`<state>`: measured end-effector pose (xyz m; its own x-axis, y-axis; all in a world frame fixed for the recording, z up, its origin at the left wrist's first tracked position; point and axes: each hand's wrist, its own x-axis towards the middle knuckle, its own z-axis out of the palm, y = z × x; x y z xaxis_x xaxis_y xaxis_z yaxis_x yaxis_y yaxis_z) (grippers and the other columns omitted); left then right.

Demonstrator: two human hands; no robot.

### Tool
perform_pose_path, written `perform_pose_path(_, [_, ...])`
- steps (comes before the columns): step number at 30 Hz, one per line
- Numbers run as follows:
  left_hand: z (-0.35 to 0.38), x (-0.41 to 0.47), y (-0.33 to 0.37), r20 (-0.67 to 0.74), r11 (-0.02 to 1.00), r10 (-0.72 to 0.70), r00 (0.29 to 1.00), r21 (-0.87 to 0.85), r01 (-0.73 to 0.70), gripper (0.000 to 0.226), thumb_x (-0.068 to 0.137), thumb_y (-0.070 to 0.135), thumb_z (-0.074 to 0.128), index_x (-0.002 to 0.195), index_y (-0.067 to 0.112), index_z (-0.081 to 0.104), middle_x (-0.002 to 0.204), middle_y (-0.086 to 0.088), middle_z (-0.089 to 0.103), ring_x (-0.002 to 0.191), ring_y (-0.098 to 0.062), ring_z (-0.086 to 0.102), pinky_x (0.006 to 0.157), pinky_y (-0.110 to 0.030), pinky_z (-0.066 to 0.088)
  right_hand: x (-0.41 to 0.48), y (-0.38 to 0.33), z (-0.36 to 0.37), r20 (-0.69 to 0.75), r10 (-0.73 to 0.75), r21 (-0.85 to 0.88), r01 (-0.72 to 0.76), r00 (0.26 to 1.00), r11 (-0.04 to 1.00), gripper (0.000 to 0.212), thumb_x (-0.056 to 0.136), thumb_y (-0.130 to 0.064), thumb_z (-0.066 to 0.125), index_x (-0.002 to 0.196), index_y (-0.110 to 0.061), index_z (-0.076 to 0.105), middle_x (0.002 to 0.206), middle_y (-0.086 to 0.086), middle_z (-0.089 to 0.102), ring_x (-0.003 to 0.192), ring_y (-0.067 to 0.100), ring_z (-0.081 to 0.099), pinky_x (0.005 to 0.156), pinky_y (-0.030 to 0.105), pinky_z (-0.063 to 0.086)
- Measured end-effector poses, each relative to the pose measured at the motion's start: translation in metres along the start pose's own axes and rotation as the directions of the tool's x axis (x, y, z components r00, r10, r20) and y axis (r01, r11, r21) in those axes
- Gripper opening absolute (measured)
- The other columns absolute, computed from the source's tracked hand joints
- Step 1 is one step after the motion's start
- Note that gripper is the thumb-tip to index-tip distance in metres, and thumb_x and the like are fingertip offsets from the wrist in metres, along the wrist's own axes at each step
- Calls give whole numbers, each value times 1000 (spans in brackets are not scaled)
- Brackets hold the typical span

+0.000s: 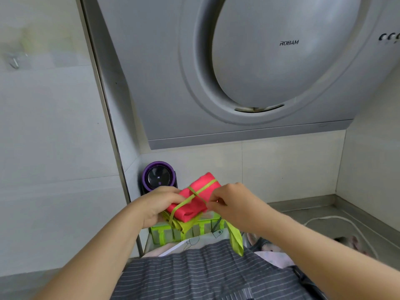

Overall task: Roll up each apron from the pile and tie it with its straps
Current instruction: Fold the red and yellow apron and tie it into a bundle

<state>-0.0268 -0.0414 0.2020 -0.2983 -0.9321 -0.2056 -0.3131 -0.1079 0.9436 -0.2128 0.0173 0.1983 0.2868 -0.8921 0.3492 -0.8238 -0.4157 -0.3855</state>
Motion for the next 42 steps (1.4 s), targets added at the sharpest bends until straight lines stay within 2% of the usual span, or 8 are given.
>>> perform_pose_path(10, [14,-17,13,148,917,97,984,-399,-30,18,73,14,62,88,4,67,80,-13,66,64,-20,64,54,-26,56,-22,11,38,-202,199,624,-31,959,781,24,95,-20,56,75,-20,68,66,-9,68,64,19,60,72,34,50])
perform_pose_path(13, [15,-31,22,302,879,183,936,-477,-18,21,73,16,63,86,4,74,81,-14,70,66,-22,69,55,-29,56,-23,9,44,-283,147,583,49,948,811,27,95,-12,54,72,-13,68,67,-13,67,66,0,60,69,16,46])
perform_pose_path(19, [4,-37,19,673,991,131,728,-75,-109,35,73,10,67,106,10,56,97,-7,67,77,-17,66,70,-25,56,-31,45,44,-23,93,721,-48,995,691,44,86,-42,66,63,-23,33,61,0,48,49,3,54,54,17,48])
perform_pose_path(21, [-1,-39,19,717,993,78,693,2,-115,23,77,12,64,99,18,59,98,-2,67,81,-14,66,71,-23,55,-24,41,25,-242,-274,505,362,931,784,36,98,-39,47,73,-15,38,74,3,52,69,14,54,72,27,48])
perform_pose_path(23, [-1,-43,21,738,990,16,675,84,-116,19,79,10,63,93,23,60,95,2,67,79,-11,65,67,-20,54,-5,45,1,-140,-765,-181,743,629,644,42,102,-34,37,85,-6,62,76,4,56,73,18,50,73,29,45])
perform_pose_path(30, [14,-40,14,586,847,-135,799,486,-214,17,88,15,65,101,22,56,97,-1,66,78,-12,65,67,-20,52,16,25,-35,225,-820,-579,749,526,322,14,89,-6,56,86,-10,68,67,2,56,63,24,53,66,32,46])
perform_pose_path(37, [22,-22,-6,217,968,-6,976,247,-49,13,82,14,70,95,13,66,84,-4,72,81,-22,67,79,-34,53,16,-3,-18,221,-415,-627,454,883,633,12,86,-3,57,82,-14,61,76,4,62,73,28,60,58,35,50])
perform_pose_path(42, [33,-21,-13,-81,978,73,994,-191,-88,15,85,5,63,99,2,66,73,-11,69,62,-21,63,58,-29,50,-1,8,4,-283,-283,-214,227,916,950,26,89,-30,55,75,-14,69,67,0,64,63,17,55,58,34,47])
